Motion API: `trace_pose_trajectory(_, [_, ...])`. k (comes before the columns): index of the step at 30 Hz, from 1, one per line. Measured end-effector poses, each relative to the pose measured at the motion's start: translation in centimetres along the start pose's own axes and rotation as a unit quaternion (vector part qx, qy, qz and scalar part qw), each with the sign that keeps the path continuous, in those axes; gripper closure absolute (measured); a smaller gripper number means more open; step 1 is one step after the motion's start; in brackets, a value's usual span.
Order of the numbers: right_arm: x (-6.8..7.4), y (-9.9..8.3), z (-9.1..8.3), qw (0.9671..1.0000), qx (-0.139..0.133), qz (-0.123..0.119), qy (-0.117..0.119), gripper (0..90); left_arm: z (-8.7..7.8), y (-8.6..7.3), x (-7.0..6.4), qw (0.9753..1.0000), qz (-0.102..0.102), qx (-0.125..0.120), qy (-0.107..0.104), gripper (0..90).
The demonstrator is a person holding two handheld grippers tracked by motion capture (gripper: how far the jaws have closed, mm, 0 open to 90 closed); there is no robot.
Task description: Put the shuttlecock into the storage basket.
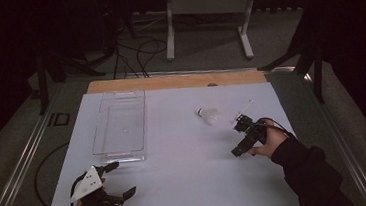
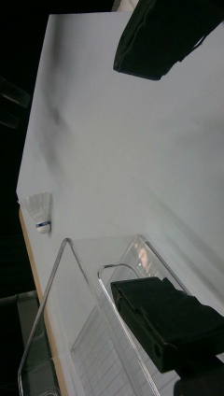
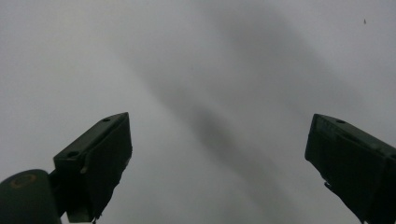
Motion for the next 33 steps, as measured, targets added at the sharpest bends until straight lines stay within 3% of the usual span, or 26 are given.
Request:
trace_pose_trajectory(9, [-0.4,0.8,0.7,1.0000,0.000,-0.004,-0.002,8.5,0.0,0.0,0.0,1.0000,0.000,0.001,-0.001,0.0])
trace_pose_trajectory(17, [-0.6,1.3,1.1,0.9998,0.019,0.001,-0.004,8.5,0.1,-0.1,0.0,1.0000,-0.002,0.003,-0.002,0.0])
trace_pose_trajectory(26, [-0.3,3.2,2.2,0.9993,0.038,0.004,-0.002,8.5,0.1,-0.1,0.0,1.0000,-0.002,0.003,-0.004,0.0])
trace_pose_trajectory(33, [-0.1,4.9,2.7,0.9994,0.035,0.003,0.001,8.5,0.1,-0.1,0.0,1.0000,-0.002,0.003,-0.005,0.0])
Point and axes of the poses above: each handheld gripper's, and its own axes: z roughly forward along the jaws, y roughly out of its top, x roughly to its left, the point moved 10 cm from there along z, roughly forward along the jaws, and after that the axes turned 9 degrees about -y, right-handed, at the moved point
